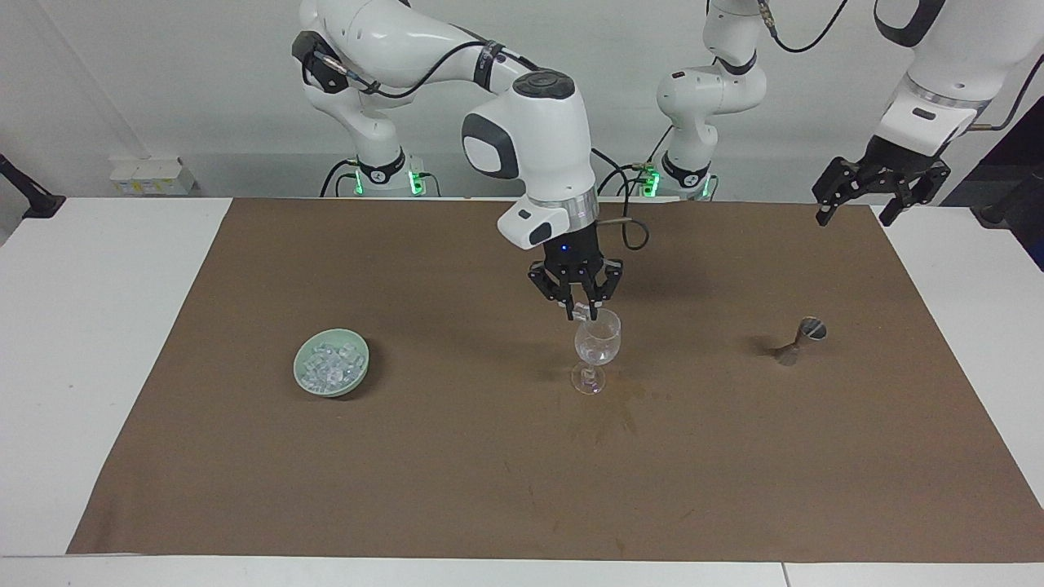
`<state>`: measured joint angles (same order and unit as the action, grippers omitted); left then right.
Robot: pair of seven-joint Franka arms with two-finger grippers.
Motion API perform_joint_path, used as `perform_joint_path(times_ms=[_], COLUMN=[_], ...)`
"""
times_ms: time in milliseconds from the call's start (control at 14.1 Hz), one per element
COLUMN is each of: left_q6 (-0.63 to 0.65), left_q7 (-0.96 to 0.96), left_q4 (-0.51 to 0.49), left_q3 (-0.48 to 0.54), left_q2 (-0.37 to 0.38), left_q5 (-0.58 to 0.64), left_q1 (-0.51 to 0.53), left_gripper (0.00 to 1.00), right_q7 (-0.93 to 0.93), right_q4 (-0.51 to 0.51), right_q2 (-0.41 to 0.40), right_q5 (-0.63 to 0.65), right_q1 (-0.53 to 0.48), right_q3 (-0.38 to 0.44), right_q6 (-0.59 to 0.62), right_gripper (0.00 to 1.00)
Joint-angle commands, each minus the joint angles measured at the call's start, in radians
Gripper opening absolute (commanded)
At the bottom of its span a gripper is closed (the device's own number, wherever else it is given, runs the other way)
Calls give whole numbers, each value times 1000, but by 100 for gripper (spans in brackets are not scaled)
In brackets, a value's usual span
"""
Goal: Pour wine and add ice with both arms
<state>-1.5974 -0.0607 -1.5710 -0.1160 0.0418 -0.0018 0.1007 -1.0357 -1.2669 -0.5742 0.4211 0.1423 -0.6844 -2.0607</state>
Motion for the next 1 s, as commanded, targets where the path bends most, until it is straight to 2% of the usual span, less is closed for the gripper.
perform_joint_path(times_ms=[0,498,925], left_q6=[-7,-9,-13], left_q7=[4,4,4], left_q4=[8,8,8], left_q3=[7,9,9], left_q2=[-2,-5,-3], left_q5=[22,22,20], left_q1=[-9,-2,-4], left_gripper=[100,100,100], right_q7=[-52,-63,-63], right_q4=[31,29,26], right_q2=[-33,-73,-76], right_q5=[57,129,133], right_q1=[22,33,36], right_q3=[-20,-21,-21], right_q6=[1,-55,-67], right_gripper=[0,0,0])
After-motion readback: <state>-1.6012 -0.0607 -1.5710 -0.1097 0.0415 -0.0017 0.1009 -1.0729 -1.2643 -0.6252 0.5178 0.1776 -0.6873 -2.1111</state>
